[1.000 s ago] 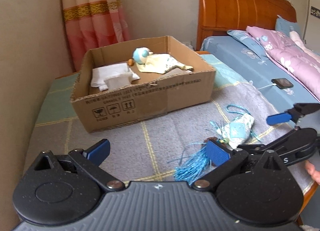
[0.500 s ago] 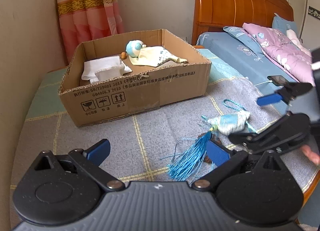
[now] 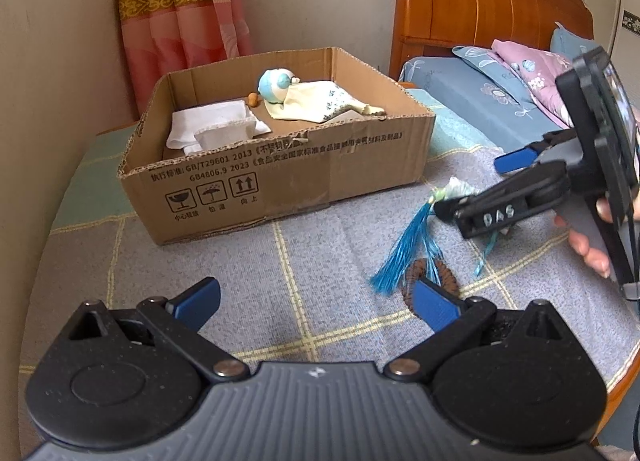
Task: Organize soft objects
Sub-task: 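Grasp the blue patterned tasselled sachet with the right tool while the left tool withdraws from the box, then close the left tool on the brown hair tie while the right tool holds the sachet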
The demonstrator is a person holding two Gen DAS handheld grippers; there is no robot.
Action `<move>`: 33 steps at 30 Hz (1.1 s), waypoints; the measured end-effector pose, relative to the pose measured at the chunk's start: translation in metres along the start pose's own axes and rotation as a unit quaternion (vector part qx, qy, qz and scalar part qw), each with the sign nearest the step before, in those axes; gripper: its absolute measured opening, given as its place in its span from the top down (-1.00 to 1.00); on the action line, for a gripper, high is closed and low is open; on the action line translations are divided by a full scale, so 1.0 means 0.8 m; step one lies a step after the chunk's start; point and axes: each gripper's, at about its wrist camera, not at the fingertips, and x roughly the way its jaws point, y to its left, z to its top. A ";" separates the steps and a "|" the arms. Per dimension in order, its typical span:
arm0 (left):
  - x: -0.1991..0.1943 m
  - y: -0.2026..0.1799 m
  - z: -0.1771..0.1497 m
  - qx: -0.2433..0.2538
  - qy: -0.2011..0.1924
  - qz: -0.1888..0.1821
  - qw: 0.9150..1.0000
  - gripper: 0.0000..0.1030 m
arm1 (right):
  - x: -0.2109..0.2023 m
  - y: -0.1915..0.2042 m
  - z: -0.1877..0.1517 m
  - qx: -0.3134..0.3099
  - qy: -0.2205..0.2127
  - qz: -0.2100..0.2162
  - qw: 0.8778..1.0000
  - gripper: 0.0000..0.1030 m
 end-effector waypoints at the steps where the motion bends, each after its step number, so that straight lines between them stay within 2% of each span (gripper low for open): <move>1: 0.001 0.000 0.000 0.000 0.000 -0.001 1.000 -0.98 | 0.000 -0.004 0.001 0.010 0.000 -0.007 1.000 -1.00; 3: 0.002 -0.001 0.000 0.001 0.001 -0.004 1.000 -0.98 | -0.001 -0.011 0.001 0.025 0.007 -0.004 1.000 -1.00; 7: 0.003 -0.003 -0.001 0.006 0.004 -0.007 1.000 -0.98 | -0.013 -0.008 -0.008 0.012 0.003 0.014 1.000 -1.00; 14: 0.001 -0.008 -0.002 0.010 0.004 -0.011 1.000 -0.98 | -0.046 0.005 -0.021 -0.014 -0.021 0.070 0.997 -0.98; 16: 0.002 -0.009 -0.002 0.010 0.004 -0.012 1.000 -0.98 | -0.054 0.005 -0.021 -0.021 -0.032 0.080 0.996 -0.84; 18: 0.003 -0.010 -0.003 0.010 0.005 -0.012 1.000 -0.98 | -0.056 0.003 -0.019 -0.029 -0.031 0.092 0.995 -0.60; 19: 0.003 -0.010 -0.003 0.011 0.006 -0.013 1.000 -0.98 | -0.054 0.003 -0.018 -0.031 -0.028 0.097 0.994 -0.55; 21: 0.002 -0.012 -0.003 0.013 0.006 -0.016 1.000 -0.98 | -0.048 0.003 -0.018 -0.033 -0.020 0.111 0.993 -0.28; 23: 0.002 -0.014 -0.004 0.016 0.007 -0.020 1.000 -0.98 | -0.038 0.004 -0.018 -0.029 -0.009 0.118 0.992 -0.15; 24: 0.002 -0.015 -0.004 0.019 0.008 -0.021 1.000 -0.98 | -0.032 0.003 -0.019 -0.027 -0.004 0.119 0.993 -0.01; 26: 0.003 -0.019 -0.006 0.025 0.012 -0.024 0.999 -0.98 | -0.027 0.002 -0.020 -0.018 -0.005 0.123 0.992 0.02; 27: 0.004 -0.020 -0.006 0.027 0.014 -0.026 0.999 -0.98 | -0.026 0.001 -0.021 -0.011 -0.006 0.123 0.992 0.11; 29: 0.007 -0.023 -0.007 0.032 0.018 -0.031 0.999 -0.98 | -0.027 0.000 -0.020 -0.002 -0.005 0.112 0.994 0.28; 33: 0.010 -0.031 -0.008 0.042 0.020 -0.038 0.998 -0.98 | -0.032 0.000 -0.023 -0.003 -0.008 0.053 0.999 0.30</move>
